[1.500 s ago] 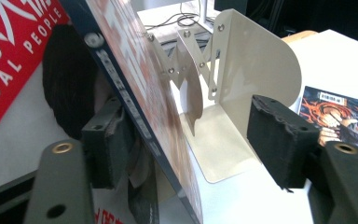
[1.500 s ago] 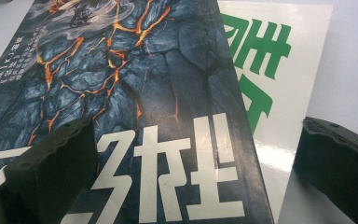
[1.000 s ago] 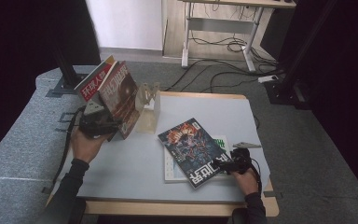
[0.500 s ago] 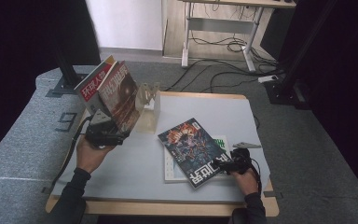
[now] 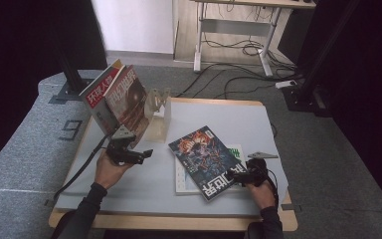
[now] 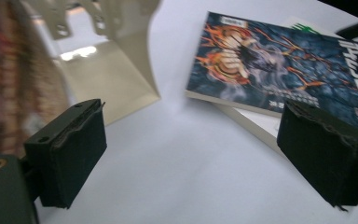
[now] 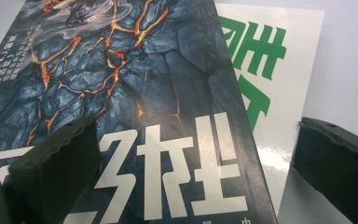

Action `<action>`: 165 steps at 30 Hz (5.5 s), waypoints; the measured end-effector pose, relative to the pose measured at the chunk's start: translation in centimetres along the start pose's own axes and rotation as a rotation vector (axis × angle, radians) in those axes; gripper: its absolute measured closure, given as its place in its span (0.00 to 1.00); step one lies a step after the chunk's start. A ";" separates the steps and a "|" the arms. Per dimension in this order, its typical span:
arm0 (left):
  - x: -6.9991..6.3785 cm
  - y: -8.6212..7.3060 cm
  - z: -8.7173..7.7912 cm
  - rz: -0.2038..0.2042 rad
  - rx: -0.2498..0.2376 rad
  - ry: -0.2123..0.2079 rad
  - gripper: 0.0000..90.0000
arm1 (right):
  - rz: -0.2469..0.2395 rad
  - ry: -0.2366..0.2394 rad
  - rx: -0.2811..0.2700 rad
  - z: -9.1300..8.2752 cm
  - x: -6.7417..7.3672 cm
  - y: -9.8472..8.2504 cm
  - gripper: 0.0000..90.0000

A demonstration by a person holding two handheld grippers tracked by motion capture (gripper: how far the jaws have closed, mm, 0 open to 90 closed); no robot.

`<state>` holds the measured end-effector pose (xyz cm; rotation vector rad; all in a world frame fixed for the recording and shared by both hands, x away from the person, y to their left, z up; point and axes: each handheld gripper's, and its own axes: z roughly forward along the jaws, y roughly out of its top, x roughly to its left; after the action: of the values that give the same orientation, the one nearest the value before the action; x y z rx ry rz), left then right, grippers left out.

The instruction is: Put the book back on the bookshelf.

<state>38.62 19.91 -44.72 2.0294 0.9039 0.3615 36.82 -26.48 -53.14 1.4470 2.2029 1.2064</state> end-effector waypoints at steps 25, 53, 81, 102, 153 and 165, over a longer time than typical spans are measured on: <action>-2.1 -0.3 8.5 0.134 0.096 -0.137 0.03 | -0.068 -0.103 -0.023 -1.8 1.4 -0.9 0.04; -2.8 1.8 13.8 0.172 0.161 -0.122 0.01 | -0.080 -0.160 -0.033 -3.5 1.6 -2.0 0.06; -1.8 2.0 14.5 0.059 0.210 -0.191 0.04 | -0.094 -0.145 -0.007 -3.9 1.3 -2.4 0.06; -2.8 1.1 13.3 0.029 0.230 -0.177 0.05 | -0.064 -0.187 -0.017 -3.9 0.6 -2.4 0.01; -7.0 -2.3 8.6 0.187 0.344 -0.105 0.05 | 0.001 -0.223 -0.047 -2.4 -1.5 -1.0 0.02; -7.2 -2.8 7.5 0.177 0.318 -0.175 0.06 | 0.019 -0.213 -0.042 -1.7 -2.7 -0.2 0.06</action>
<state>36.41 11.31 -50.79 2.4001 0.7097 0.1369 36.96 -29.62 -52.89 1.5072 2.0152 1.0435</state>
